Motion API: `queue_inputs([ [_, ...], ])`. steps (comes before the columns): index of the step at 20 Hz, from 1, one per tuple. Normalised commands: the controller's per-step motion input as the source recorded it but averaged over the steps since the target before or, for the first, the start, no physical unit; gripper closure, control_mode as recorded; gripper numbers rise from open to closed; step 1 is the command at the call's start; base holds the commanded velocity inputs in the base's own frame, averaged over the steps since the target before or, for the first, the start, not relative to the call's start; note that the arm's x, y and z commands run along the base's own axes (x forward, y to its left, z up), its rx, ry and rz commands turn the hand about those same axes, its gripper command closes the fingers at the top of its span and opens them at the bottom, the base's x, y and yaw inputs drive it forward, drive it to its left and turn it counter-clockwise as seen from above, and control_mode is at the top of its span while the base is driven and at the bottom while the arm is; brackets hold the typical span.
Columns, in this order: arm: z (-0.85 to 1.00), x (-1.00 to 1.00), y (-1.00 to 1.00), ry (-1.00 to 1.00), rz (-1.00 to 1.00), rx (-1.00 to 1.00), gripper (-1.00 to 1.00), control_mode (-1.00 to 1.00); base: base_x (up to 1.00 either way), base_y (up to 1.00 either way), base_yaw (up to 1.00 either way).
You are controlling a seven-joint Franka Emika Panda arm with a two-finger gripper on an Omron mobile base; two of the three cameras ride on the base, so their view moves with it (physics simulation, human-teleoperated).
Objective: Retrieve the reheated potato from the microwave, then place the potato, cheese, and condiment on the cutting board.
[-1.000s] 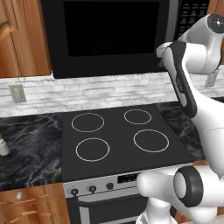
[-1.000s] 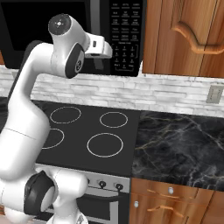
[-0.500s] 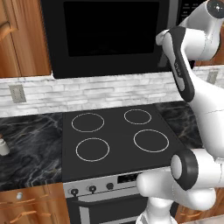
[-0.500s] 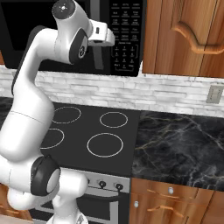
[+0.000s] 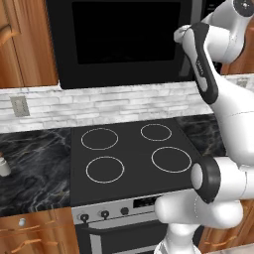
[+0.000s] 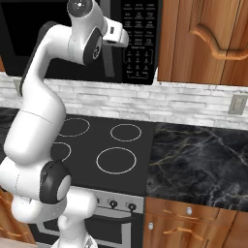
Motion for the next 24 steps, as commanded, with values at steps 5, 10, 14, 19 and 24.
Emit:
queue_inputs([
  [5, 0.00, 0.32, 0.06, -0.13, 0.00, 0.08, -1.00, -1.00, 0.00, 0.00, 0.00],
  [10, -0.05, 0.38, 0.14, -0.11, 0.00, 0.04, -1.00, -1.00, 0.00, 0.00, 0.00],
  [14, -0.06, 0.48, 0.13, -0.02, 0.00, 0.03, 1.00, -1.00, 0.00, 0.00, 0.00],
  [19, 0.00, 0.39, 0.12, 0.01, 0.01, 0.03, 1.00, -1.00, 0.00, 0.00, 0.00],
  [24, -0.03, 0.00, 0.36, 0.02, 0.09, 0.10, 1.00, -1.00, 0.00, 0.00, 0.00],
])
